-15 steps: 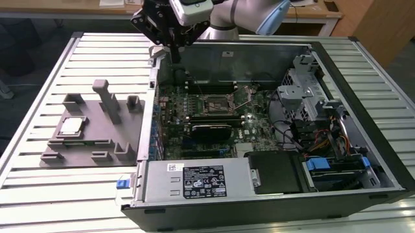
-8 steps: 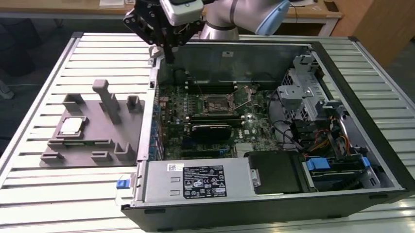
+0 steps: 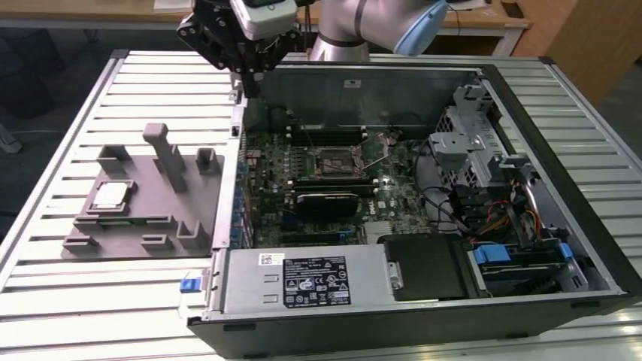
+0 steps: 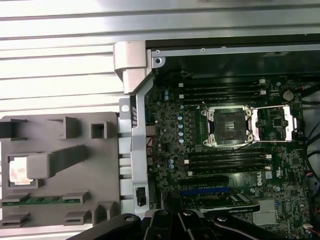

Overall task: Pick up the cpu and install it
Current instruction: 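Reach for the cpu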

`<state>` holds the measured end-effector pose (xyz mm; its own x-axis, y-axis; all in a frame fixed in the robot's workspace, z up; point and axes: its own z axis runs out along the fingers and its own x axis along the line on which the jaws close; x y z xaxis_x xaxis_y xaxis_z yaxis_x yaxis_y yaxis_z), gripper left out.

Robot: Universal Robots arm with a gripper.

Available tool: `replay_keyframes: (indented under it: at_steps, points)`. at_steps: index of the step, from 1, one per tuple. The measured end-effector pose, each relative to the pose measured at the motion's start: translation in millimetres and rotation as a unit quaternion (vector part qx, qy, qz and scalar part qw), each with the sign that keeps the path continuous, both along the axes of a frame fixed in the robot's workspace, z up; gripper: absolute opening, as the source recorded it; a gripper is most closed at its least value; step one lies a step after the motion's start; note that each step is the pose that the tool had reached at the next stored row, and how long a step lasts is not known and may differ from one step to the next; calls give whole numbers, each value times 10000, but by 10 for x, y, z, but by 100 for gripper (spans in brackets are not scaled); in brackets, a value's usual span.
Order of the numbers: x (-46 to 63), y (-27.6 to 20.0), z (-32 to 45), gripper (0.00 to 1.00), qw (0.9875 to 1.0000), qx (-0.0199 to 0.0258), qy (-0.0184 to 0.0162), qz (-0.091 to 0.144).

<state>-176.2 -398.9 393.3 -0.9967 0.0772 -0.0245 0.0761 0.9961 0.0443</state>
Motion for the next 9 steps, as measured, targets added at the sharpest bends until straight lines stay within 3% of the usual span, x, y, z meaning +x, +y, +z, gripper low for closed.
replay_keyframes:
  at_steps: [9]
  points:
    - [-149, 0, 0, 11, 10000, 0, 0, -5]
